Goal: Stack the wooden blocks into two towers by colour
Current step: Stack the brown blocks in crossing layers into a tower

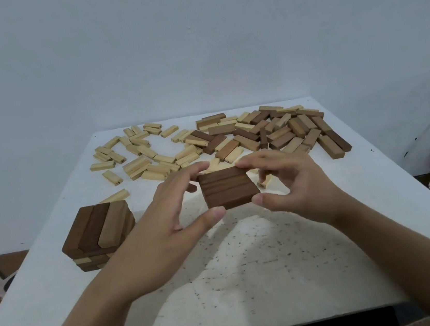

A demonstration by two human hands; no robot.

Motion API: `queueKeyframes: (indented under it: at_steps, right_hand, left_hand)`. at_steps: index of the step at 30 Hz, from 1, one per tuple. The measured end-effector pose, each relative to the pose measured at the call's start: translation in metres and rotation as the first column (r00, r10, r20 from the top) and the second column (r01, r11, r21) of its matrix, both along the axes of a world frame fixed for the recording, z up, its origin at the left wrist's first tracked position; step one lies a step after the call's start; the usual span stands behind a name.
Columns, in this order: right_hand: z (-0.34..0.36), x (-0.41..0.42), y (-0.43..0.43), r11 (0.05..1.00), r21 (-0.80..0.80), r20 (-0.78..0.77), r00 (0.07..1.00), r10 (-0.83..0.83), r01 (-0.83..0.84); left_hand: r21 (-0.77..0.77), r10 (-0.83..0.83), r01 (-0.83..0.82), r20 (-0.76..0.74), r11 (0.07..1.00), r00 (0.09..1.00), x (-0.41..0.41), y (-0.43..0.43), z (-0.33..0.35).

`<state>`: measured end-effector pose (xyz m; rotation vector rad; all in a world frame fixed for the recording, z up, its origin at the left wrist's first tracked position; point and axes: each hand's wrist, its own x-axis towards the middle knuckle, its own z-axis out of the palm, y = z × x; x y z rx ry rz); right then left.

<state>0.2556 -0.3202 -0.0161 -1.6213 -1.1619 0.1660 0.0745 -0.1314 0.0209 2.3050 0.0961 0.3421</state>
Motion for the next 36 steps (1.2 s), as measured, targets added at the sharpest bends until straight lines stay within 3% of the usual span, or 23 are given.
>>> queueKeyframes:
  at_steps: [6, 14, 26, 36]
  right_hand:
    - [0.021, -0.01, 0.006, 0.992, 0.116, 0.028, 0.999, 0.041, -0.044]
    - [0.038, -0.023, 0.035, 0.991, 0.128, 0.128, 0.992, 0.014, -0.03]
    - [0.042, -0.069, 0.115, 0.998, 0.049, 0.252, 0.968, 0.017, -0.03]
    - [0.03, -0.089, 0.144, 0.982, -0.189, 0.244, 0.969, 0.038, 0.009]
  left_hand:
    - [0.088, 0.006, -0.01, 0.047, 0.996, 0.999, -0.014, 0.007, 0.034]
    - [0.161, 0.012, -0.013, 0.006, 0.987, 1.0, -0.026, 0.045, 0.052]
    - [0.186, 0.109, -0.086, -0.118, 0.979, 0.987, -0.068, 0.128, 0.05]
    - [0.131, 0.068, -0.038, -0.231, 0.991, 0.971, -0.086, 0.16, 0.032]
